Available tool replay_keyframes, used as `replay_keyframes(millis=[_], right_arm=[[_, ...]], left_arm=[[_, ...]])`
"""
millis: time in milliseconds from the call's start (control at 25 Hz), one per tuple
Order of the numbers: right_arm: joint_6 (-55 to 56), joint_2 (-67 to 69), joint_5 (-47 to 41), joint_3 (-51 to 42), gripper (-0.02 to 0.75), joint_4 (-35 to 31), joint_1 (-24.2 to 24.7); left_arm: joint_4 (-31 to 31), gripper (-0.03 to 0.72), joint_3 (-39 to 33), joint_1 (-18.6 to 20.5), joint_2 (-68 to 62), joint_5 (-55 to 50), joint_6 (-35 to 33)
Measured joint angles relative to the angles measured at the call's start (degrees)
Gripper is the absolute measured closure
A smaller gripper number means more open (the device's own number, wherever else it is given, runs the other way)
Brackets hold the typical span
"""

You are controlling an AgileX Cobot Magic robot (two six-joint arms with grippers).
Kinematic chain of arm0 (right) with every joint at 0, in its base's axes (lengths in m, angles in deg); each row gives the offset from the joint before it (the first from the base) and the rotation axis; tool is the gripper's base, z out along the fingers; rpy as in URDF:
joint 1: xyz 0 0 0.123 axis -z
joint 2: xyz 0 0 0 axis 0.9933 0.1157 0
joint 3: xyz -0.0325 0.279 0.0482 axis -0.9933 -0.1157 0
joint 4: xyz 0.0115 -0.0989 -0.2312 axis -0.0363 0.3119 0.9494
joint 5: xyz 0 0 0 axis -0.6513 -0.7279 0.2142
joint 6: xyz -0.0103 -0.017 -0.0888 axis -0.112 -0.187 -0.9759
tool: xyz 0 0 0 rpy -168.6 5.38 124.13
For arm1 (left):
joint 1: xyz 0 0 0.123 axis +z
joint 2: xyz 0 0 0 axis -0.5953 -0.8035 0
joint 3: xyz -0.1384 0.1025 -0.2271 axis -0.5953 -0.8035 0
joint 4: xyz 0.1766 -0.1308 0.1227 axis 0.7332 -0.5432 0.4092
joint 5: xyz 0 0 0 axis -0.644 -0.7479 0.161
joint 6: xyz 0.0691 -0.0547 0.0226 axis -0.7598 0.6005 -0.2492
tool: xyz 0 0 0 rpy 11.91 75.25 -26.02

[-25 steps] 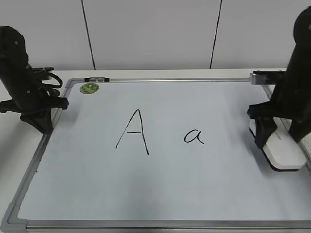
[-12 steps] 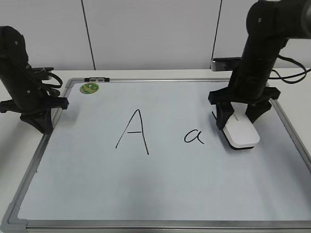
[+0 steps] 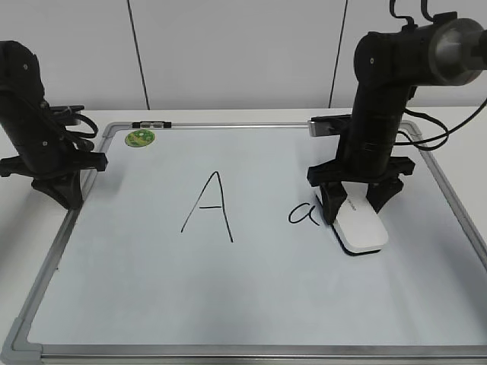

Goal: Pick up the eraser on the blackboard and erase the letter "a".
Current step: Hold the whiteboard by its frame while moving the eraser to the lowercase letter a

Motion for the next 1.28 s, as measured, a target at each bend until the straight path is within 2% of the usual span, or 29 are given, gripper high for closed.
replay_keyframes(millis=[320,760,1040,1280], right_arm=[[1.0,1.6,-1.5,2.7,0.209,-0.5,-0.9],[1.0,4.0,-1.7,6.2,0.21,1.0,-9.6],[1.0,4.1,-1.8,6.3,0.21,2.1,-9.9],[1.0,4.1,-1.8,6.4,0.21,-0.8,-6.7]], left_arm=[[0.0,0.66,0.0,0.0,0.0,0.0,0.0],[0.0,0.66,0.0,0.0,0.0,0.0,0.0],[0.0,0.66,0.0,0.0,0.0,0.0,0.0],[-0.1,0.66,0.0,0.0,0.0,0.0,0.0]])
